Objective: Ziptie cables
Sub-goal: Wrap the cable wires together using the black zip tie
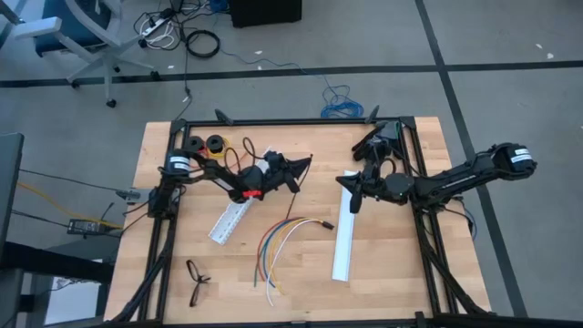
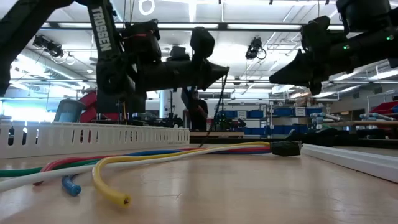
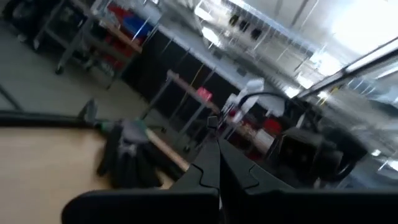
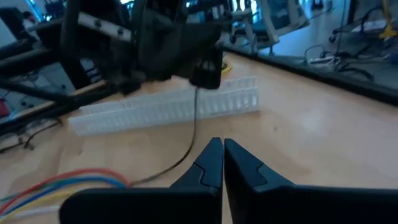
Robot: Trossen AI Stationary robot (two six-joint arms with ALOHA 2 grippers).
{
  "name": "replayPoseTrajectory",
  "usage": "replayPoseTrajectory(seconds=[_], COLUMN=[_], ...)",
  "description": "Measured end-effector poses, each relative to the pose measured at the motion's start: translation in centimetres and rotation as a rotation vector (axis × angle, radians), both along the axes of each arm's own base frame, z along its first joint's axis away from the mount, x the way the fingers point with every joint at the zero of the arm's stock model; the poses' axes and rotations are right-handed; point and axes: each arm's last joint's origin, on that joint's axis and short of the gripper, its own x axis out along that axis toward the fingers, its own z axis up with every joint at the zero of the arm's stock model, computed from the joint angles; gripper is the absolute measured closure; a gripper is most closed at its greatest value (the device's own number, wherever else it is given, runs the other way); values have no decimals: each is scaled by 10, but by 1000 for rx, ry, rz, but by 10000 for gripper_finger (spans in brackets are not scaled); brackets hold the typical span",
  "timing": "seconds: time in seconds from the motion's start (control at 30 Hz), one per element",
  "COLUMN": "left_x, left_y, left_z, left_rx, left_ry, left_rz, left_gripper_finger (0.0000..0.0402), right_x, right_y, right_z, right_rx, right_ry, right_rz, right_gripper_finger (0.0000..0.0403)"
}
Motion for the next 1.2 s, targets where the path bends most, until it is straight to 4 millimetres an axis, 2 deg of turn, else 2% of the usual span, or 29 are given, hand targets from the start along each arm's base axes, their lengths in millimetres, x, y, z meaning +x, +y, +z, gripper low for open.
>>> replayPoseTrajectory(seconds=[0.07,0.33,0.47,0.6,0.7,0.93,1.1,1.2], left_x=[2,15,21,25,25,26,25,25], left_y=[-1,2,6,12,14,14,17,18], left_z=[-1,17,22,22,23,24,23,23], left_rx=[5,51,53,46,47,54,55,55], left_ry=[2,-65,-67,-40,-45,-44,-39,-36], left_rz=[-16,-83,-74,-65,-70,-91,-83,-80], left_gripper_finger=[401,401,401,401,401,401,401,401], right_x=[3,13,26,42,49,52,51,51], right_y=[-5,-19,-25,-30,-36,-44,-48,-50], right_z=[1,-2,3,10,12,11,14,14], right_rx=[0,3,-50,-93,-93,-93,-92,-87], right_ry=[-23,-90,-92,-93,-86,-77,-104,-104], right_rz=[21,82,73,141,125,94,162,159], right_gripper_finger=[378,300,281,282,287,291,292,310])
